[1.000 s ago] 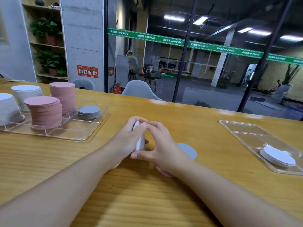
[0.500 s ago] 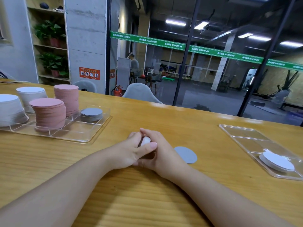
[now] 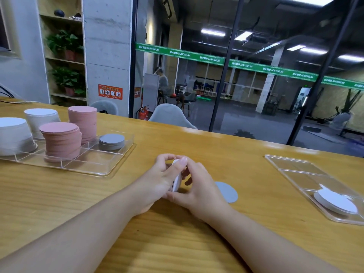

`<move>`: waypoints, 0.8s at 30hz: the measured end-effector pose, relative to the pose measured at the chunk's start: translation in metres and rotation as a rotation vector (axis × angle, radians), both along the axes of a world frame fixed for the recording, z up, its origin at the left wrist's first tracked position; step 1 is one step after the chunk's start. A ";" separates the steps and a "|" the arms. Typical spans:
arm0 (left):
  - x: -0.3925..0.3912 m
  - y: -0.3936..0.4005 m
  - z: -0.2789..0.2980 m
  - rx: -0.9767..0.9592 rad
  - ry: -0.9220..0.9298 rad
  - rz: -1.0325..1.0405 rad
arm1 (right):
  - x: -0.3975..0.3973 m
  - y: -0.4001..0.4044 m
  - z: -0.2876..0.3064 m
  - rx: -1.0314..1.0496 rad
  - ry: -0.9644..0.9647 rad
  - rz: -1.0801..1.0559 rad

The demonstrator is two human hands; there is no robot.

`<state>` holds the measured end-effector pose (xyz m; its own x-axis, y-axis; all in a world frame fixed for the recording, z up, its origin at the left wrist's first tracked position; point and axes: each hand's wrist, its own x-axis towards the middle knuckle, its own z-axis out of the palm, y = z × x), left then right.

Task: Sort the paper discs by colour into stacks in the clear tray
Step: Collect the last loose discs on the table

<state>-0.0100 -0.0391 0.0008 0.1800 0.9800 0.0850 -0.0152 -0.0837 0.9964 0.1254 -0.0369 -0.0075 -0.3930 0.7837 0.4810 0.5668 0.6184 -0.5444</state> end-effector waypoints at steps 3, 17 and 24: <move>-0.008 0.001 0.004 -0.100 -0.084 -0.127 | -0.002 -0.002 0.002 0.014 0.059 0.005; -0.039 0.008 0.012 -0.073 -0.113 -0.445 | -0.002 -0.002 0.002 -0.075 0.058 -0.007; -0.042 0.003 0.028 -0.011 -0.049 -0.401 | -0.010 -0.004 0.010 -0.047 0.163 0.016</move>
<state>-0.0525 -0.0361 0.0288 0.5442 0.8337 0.0931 -0.0918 -0.0512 0.9945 0.1155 -0.0404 0.0025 -0.3257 0.8012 0.5020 0.4590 0.5982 -0.6568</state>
